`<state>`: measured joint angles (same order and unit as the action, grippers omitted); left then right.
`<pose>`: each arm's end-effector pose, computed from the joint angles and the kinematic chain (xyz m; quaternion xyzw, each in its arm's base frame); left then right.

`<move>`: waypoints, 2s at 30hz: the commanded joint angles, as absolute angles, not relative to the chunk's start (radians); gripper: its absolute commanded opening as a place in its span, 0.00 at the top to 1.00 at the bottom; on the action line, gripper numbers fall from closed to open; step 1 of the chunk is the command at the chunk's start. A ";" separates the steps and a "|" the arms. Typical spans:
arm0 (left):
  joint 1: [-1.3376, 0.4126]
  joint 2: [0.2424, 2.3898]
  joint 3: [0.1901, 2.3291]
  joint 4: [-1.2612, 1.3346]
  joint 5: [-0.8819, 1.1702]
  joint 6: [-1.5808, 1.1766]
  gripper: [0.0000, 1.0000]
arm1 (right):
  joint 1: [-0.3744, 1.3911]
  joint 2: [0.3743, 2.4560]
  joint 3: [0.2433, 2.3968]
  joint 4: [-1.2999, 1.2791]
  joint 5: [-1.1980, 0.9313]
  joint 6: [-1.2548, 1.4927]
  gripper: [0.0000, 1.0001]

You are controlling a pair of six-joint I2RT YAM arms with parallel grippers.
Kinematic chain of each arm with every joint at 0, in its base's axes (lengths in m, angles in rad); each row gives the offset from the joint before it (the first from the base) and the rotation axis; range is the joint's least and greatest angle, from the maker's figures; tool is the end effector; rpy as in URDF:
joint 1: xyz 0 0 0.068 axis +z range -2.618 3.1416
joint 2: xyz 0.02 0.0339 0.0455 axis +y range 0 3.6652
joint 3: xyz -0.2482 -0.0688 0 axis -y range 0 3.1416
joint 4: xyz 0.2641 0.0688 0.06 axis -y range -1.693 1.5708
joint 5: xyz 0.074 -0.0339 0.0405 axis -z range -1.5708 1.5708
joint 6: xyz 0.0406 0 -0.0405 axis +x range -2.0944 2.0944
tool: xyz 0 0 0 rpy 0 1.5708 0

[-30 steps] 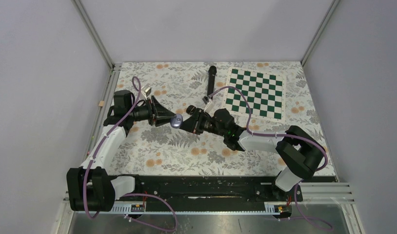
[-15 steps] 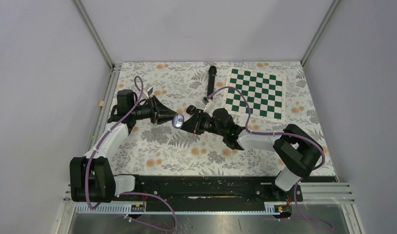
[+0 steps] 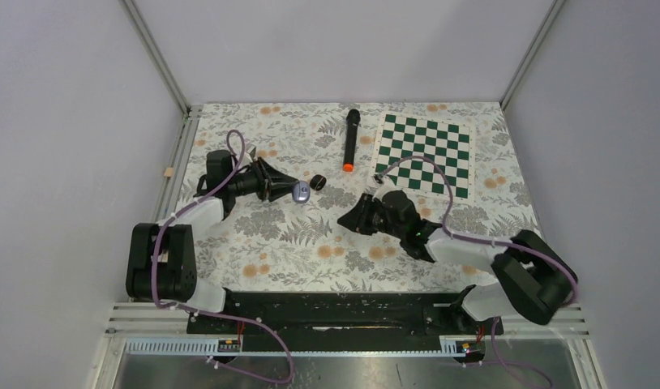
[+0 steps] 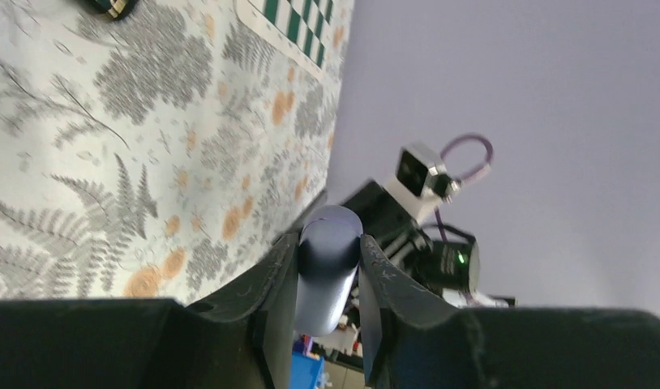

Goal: Insert the wireless bluetooth earbuds into the charging case
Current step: Place the charging case with the earbuds at the center of the board, then reset both arms

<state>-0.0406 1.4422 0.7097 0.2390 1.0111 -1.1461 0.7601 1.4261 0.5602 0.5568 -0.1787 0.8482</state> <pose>0.3072 -0.0469 0.1824 -0.1829 0.7696 -0.5956 0.1396 0.2194 0.2185 0.1622 -0.0172 0.8058 0.4731 0.3556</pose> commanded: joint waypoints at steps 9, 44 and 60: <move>-0.073 1.835 0.941 0.281 0.813 -1.016 1.00 | 0.756 1.063 0.416 0.268 0.061 0.713 0.70; -0.095 0.903 0.980 -0.707 0.088 -0.468 0.01 | 0.756 1.039 1.033 -0.759 0.849 0.448 0.01; -0.095 0.760 0.816 -0.698 -0.198 -0.476 0.01 | 0.756 1.012 0.895 -0.634 0.570 0.542 0.00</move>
